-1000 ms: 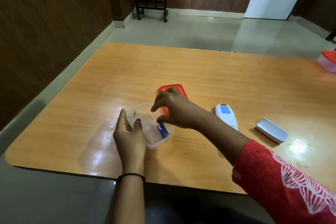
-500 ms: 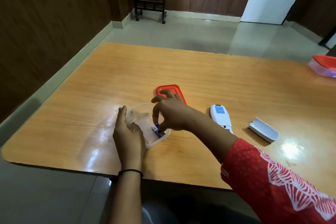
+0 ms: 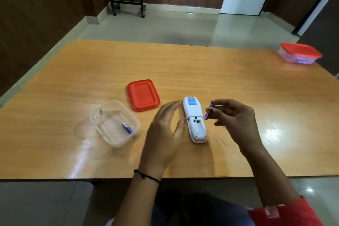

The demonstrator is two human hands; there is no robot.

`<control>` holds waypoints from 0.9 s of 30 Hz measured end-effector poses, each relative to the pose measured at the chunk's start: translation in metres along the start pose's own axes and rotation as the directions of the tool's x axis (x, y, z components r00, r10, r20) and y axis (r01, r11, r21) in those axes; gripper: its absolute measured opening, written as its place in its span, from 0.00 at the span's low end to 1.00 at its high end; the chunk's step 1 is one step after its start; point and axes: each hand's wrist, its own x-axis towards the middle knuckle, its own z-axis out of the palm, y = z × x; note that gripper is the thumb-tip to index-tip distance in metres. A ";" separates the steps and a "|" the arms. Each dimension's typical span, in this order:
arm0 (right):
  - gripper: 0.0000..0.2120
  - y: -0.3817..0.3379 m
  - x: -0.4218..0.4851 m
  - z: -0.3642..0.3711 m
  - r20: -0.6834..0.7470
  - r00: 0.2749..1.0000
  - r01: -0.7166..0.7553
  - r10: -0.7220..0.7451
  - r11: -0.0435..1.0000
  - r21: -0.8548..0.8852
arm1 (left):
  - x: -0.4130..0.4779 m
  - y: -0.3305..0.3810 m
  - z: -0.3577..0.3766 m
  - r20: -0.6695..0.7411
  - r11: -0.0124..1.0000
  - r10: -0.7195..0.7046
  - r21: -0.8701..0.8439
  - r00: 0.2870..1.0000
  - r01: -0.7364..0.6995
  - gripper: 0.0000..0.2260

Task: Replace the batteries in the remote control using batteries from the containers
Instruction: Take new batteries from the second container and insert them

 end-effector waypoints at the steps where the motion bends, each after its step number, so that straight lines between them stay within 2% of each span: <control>1: 0.07 0.006 0.000 -0.002 -0.025 1.000 0.006 -0.007 1.000 -0.012 | -0.003 0.005 0.012 0.090 1.000 -0.016 0.007 0.996 0.016 0.23; 4: 0.07 0.019 0.000 0.000 -0.050 0.998 0.035 -0.038 0.998 -0.052 | -0.007 0.008 0.041 0.258 0.994 -0.110 0.038 0.960 0.104 0.33; 8: 0.07 0.028 0.001 0.005 -0.037 0.994 0.097 -0.107 0.975 -0.201 | -0.004 0.003 0.059 0.334 0.980 -0.197 0.103 0.922 0.172 0.40; 14: 0.04 0.031 -0.002 0.003 0.021 0.960 0.267 -0.279 0.894 -0.360 | -0.002 -0.001 0.062 0.319 0.981 -0.193 0.085 0.928 0.175 0.40; 19: 0.04 0.034 -0.015 -0.001 0.141 0.918 0.394 -0.371 0.811 -0.432 | -0.001 -0.005 0.061 0.336 0.980 -0.195 0.093 0.921 0.173 0.40; 23: 0.01 0.039 -0.019 -0.002 0.208 0.896 0.442 -0.393 0.736 -0.513 | 0.000 -0.008 0.057 0.390 0.983 -0.181 0.082 0.903 0.162 0.39; 27: 0.02 0.036 -0.024 0.000 0.228 0.907 0.420 -0.353 0.732 -0.537 | 0.003 -0.015 0.049 0.465 0.986 -0.142 0.142 0.874 0.084 0.35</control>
